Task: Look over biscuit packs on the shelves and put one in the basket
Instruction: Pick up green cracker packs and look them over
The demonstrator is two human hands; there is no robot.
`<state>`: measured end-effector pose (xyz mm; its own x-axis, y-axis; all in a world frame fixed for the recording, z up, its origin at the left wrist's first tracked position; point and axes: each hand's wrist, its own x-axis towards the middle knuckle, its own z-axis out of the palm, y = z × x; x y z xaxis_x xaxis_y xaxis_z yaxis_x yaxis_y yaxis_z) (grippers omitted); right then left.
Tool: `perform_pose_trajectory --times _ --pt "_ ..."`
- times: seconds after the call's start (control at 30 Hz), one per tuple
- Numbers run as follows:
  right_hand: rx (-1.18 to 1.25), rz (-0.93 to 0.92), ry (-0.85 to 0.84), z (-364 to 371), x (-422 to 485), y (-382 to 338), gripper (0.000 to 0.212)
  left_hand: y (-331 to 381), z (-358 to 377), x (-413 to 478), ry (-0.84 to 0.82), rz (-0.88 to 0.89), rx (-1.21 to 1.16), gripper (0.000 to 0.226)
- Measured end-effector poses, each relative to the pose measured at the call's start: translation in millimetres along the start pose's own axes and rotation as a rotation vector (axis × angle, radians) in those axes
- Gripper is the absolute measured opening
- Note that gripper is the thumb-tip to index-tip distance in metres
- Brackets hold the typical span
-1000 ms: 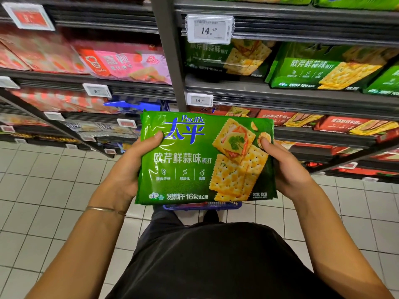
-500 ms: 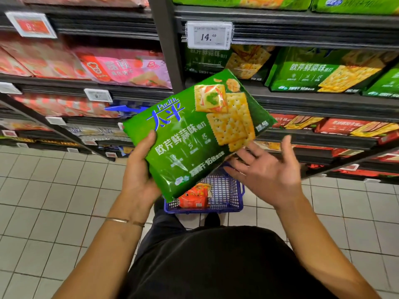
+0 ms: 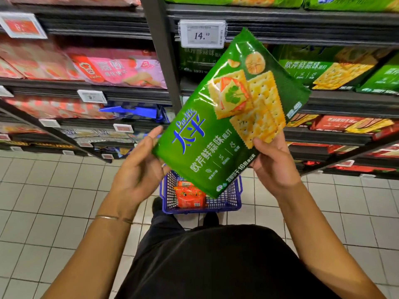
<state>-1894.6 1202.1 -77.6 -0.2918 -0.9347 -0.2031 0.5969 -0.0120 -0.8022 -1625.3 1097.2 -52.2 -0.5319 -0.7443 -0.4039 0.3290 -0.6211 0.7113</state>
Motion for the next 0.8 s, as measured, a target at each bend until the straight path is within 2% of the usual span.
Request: perform_pose_trajectory --times 0.13,0.2,0.27,0.33,0.43,0.57,0.7,0.8 --pt "-0.074 -0.019 0.013 1 -1 -15 0.079 18 -5 9 -0.03 0.017 0.317 0.115" --pt "-0.1 -0.019 -0.007 5 0 -18 0.074 17 -2 16 -0.059 0.01 0.441 0.092" --pt "-0.148 -0.004 -0.022 9 0 -18 0.068 11 5 21 -0.07 -0.015 0.473 0.06" --pt "-0.196 0.006 -0.017 14 0 -17 0.065 1 11 25 -0.041 -0.006 0.492 0.041" --pt "-0.226 0.023 -0.002 16 -1 -15 0.062 -11 16 27 0.054 0.075 0.49 0.037" --pt "-0.216 0.048 -0.015 13 -3 -12 0.056 -14 18 25 0.096 0.161 0.498 0.026" --pt "-0.163 0.079 -0.044 12 -3 -9 0.052 -14 17 24 0.122 0.209 0.517 0.045" --pt "-0.146 0.088 -0.039 15 -3 -4 0.051 -14 20 22 0.132 0.225 0.538 0.048"
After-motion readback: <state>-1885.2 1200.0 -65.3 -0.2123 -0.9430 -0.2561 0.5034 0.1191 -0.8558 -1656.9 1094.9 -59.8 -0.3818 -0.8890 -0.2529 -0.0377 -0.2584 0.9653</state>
